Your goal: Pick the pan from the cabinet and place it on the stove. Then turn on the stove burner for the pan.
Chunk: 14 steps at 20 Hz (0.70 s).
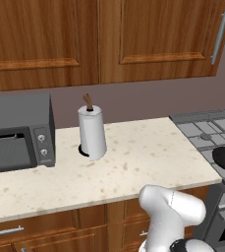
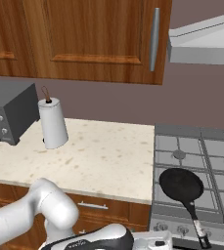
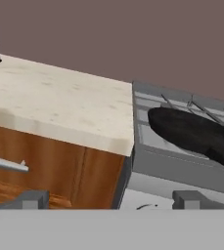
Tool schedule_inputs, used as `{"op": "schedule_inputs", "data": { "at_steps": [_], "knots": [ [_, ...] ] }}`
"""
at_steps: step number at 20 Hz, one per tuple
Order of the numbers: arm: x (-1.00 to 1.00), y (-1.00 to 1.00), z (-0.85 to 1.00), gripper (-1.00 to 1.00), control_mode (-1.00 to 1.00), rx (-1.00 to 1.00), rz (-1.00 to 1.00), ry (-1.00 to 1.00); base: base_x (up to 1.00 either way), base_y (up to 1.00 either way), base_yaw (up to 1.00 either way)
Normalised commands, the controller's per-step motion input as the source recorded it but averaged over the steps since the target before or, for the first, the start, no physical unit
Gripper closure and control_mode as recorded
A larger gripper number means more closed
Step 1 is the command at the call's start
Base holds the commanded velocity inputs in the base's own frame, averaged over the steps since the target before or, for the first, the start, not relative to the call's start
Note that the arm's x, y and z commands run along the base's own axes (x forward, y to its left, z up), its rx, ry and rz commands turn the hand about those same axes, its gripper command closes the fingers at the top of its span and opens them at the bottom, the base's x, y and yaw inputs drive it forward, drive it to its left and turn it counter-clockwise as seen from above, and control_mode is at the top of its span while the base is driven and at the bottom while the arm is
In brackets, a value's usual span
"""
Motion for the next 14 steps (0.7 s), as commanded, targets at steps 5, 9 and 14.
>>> {"op": "schedule_inputs", "data": {
  "at_steps": [5, 9, 14],
  "knots": [
    [0.01, 0.0, -0.08, -1.0, -1.0, 0.07, 0.0, 0.0, 0.0, 0.0, 0.0],
    [0.0, 0.0, -0.06, -1.0, -1.0, 0.04, 0.0, -0.01, 0.0, 0.0, 0.0],
    [0.0, 0.0, -0.07, -1.0, -1.0, 0.07, 0.0, -0.03, 0.0, 0.0, 0.0]
  ]
}}
